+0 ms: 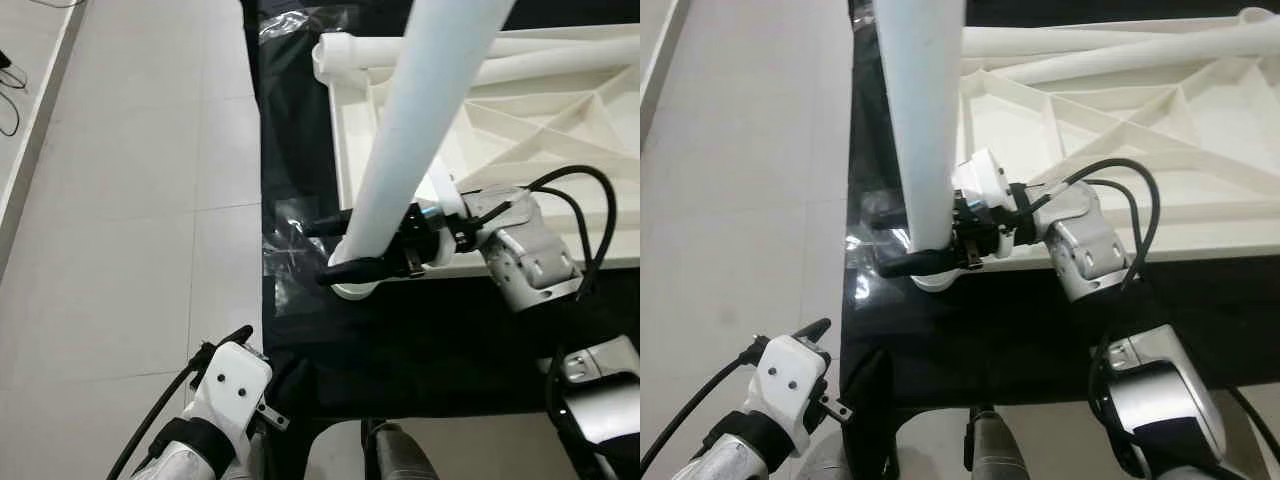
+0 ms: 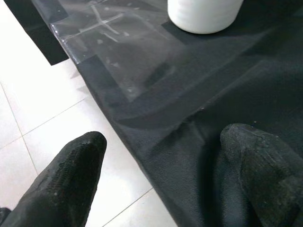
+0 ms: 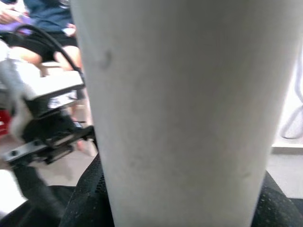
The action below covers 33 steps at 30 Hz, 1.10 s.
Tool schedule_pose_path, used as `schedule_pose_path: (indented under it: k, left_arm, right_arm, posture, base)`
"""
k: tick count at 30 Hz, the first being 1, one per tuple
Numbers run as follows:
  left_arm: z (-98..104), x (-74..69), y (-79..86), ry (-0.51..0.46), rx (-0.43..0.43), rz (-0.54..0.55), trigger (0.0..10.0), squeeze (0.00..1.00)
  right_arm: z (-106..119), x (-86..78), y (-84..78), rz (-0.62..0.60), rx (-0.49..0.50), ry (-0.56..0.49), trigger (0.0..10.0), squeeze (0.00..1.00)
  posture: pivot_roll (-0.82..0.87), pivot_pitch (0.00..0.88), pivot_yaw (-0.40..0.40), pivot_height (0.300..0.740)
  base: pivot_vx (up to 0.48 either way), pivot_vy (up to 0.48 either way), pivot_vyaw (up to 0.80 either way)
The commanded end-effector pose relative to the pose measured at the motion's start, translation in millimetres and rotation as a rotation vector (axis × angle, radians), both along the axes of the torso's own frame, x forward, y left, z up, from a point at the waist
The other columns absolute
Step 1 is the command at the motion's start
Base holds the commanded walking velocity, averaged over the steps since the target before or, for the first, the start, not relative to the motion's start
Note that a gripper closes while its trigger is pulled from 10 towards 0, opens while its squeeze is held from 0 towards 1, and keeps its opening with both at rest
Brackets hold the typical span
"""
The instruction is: Building children table
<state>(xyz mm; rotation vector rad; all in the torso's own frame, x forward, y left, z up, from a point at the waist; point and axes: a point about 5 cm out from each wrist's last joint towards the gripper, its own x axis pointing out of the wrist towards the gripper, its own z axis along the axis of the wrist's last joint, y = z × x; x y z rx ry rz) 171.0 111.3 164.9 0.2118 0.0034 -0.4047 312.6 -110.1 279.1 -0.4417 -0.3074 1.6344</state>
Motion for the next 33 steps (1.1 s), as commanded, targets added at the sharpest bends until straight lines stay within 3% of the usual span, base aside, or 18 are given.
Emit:
schedule_pose_path:
  k: [1, 3, 6, 7, 15, 17, 20, 23, 26, 28, 31, 33]
  left_arm:
    - [-10.7, -2.3, 0.5, 0.057, 0.003, 0.001, 10.0, 0.00]
    - [-12.1, -1.4, 0.6, 0.059, 0.003, -0.002, 10.0, 0.00]
    - [-12.4, -1.1, 0.6, 0.059, 0.003, -0.003, 10.0, 0.00]
    - [-13.3, -0.2, 0.8, 0.058, 0.005, -0.005, 10.0, 0.00]
    - [-13.3, 3.2, 1.8, 0.052, 0.009, -0.007, 10.0, 0.00]
    - [-13.5, 5.0, 2.6, 0.050, 0.012, -0.006, 10.0, 0.00]
    - [-13.7, 5.6, 2.8, 0.049, 0.013, -0.007, 10.0, 0.00]
    - [-14.0, 7.6, 4.2, 0.044, 0.018, -0.007, 10.0, 0.00]
    - [-14.0, 8.1, 4.6, 0.043, 0.018, -0.006, 10.0, 0.00]
    - [-14.1, 8.9, 5.1, 0.042, 0.020, -0.007, 10.0, 0.00]
    - [-14.1, 11.4, 6.2, 0.040, 0.024, -0.011, 10.0, 0.00]
    - [-14.1, 12.1, 6.4, 0.039, 0.024, -0.012, 10.0, 0.00]
  right_arm:
    - [-35.4, -0.7, 6.8, -0.031, -0.098, 0.110, 10.0, 0.00]
    - [-45.8, -10.6, 2.0, -0.173, -0.109, 0.147, 10.0, 0.00]
    - [-50.4, -13.0, 1.1, -0.225, -0.123, 0.154, 10.0, 0.00]
    - [-62.5, -15.3, 1.7, -0.370, -0.139, 0.205, 10.0, 0.00]
    - [-78.9, -16.3, 1.7, -0.660, -0.070, 0.325, 10.0, 0.00]
    - [-79.0, -12.9, -2.4, -0.771, -0.024, 0.314, 10.0, 0.00]
    - [-78.5, -12.9, -3.3, -0.810, -0.007, 0.309, 10.0, 0.00]
    - [-73.1, -17.9, -5.7, -0.968, 0.122, 0.279, 10.0, 0.00]
    - [-72.4, -19.6, -6.7, -1.005, 0.150, 0.271, 10.0, 0.00]
    - [-72.7, -25.3, -6.1, -1.048, 0.199, 0.254, 10.0, 0.00]
    - [-82.2, -51.6, 0.2, -1.118, 0.286, 0.202, 10.0, 0.00]
    - [-86.1, -56.9, 2.3, -1.130, 0.279, 0.182, 10.0, 0.00]
  posture:
    - [0.08, 0.418, 0.034, 0.740]
    - [0.07, 0.410, 0.031, 0.740]
    - [0.06, 0.408, 0.030, 0.740]
    - [0.05, 0.404, 0.026, 0.740]
    - [0.04, 0.405, 0.034, 0.740]
    - [0.04, 0.405, 0.035, 0.740]
    - [0.04, 0.405, 0.035, 0.740]
    - [0.03, 0.405, 0.041, 0.740]
    - [0.03, 0.405, 0.041, 0.740]
    - [0.03, 0.405, 0.045, 0.740]
    - [0.02, 0.402, 0.052, 0.740]
    - [0.02, 0.401, 0.053, 0.740]
  base:
    - [0.000, 0.000, 0.00]
    - [0.000, 0.000, 0.00]
    - [0.000, 0.000, 0.00]
    - [0.000, 0.000, 0.00]
    - [0.000, 0.000, 0.00]
    - [0.000, 0.000, 0.00]
    - [0.000, 0.000, 0.00]
    - [0.000, 0.000, 0.00]
    - [0.000, 0.000, 0.00]
    - [0.000, 0.000, 0.00]
    - [0.000, 0.000, 0.00]
    - [0.000, 0.000, 0.00]
